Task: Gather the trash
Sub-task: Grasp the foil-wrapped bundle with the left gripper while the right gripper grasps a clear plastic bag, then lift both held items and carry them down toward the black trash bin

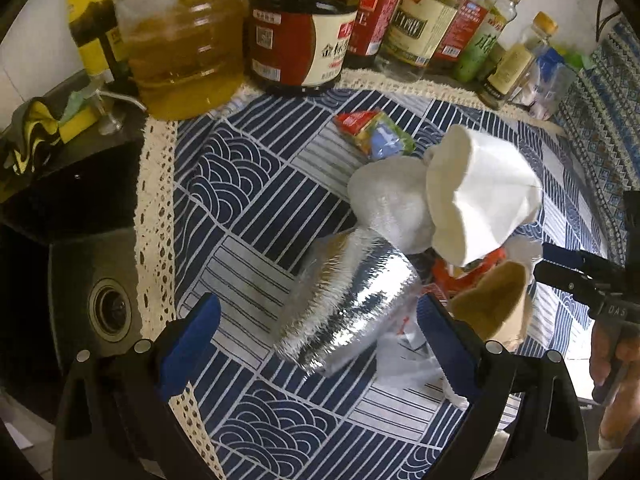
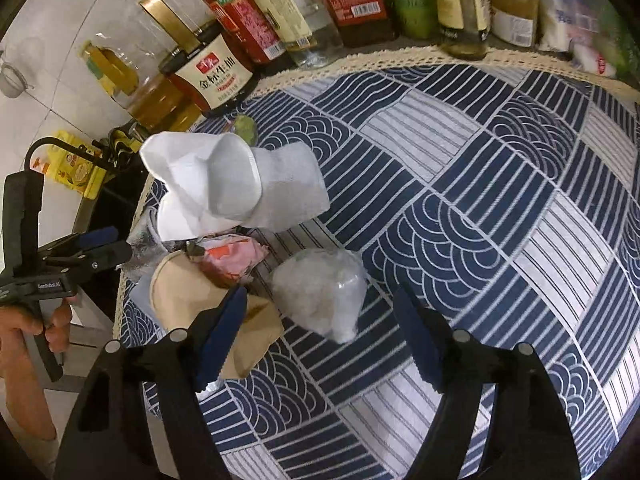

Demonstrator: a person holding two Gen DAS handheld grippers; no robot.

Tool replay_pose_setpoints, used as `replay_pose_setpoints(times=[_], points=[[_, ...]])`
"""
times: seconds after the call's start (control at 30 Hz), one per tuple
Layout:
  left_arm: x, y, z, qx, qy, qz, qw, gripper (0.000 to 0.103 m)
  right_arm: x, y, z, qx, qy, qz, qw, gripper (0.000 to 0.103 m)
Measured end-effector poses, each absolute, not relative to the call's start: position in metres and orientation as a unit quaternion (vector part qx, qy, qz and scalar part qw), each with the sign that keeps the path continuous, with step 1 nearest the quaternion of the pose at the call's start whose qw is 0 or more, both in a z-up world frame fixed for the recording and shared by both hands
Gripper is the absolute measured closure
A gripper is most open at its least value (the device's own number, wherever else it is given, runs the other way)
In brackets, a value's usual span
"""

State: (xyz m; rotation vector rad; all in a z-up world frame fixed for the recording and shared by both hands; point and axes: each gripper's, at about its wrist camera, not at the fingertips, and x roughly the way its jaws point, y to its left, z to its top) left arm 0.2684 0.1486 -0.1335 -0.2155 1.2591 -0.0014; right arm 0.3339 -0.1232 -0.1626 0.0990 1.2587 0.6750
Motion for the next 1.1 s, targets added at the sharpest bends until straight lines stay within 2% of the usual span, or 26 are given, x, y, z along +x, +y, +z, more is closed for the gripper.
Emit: replay_pose_setpoints(times=[0.13,0.2,0.23,0.3,0.33,0.47,0.53,0.57,1.1], points=[[0.274,0.15,-0.142,-0.102,0.598,-0.008,0.795,0.008,0.339,-0.118,-0.173,0.043,0.588,0.312,0.745,0.029],[0.276,0.15,-0.148,-0.104,0.603,-0.011,0.791,0.008,0.341,-0.116,-0.177,0.044,0.593,0.314,0.741,0.039],[0.277,0.15,-0.15,-0.103,0.605,-0.013,0.789,0.008,0.342,-0.115,-0.179,0.042,0.595,0.315,0.738,0.039],[0.279,0.149,-0.154,-0.101,0.607,-0.018,0.788,0.01,0.343,-0.114,-0.181,0.043,0.595,0.316,0.738,0.047],[0.28,0.148,-0.156,-0.101,0.609,-0.022,0.786,0.018,0.343,-0.114,-0.182,0.042,0.595,0.316,0.738,0.047],[0.281,0.144,-0.163,-0.095,0.62,-0.028,0.779,0.03,0.344,-0.115,-0.182,0.04,0.594,0.316,0.739,0.049],[0.281,0.143,-0.164,-0.092,0.62,-0.025,0.778,0.044,0.343,-0.115,-0.182,0.038,0.593,0.316,0.74,0.05],[0.282,0.143,-0.165,-0.095,0.621,-0.024,0.778,0.046,0.344,-0.115,-0.181,0.038,0.593,0.316,0.74,0.05],[0.253,0.15,-0.132,-0.118,0.586,-0.003,0.802,0.049,0.326,-0.137,-0.151,0.038,0.565,0.311,0.763,0.051]])
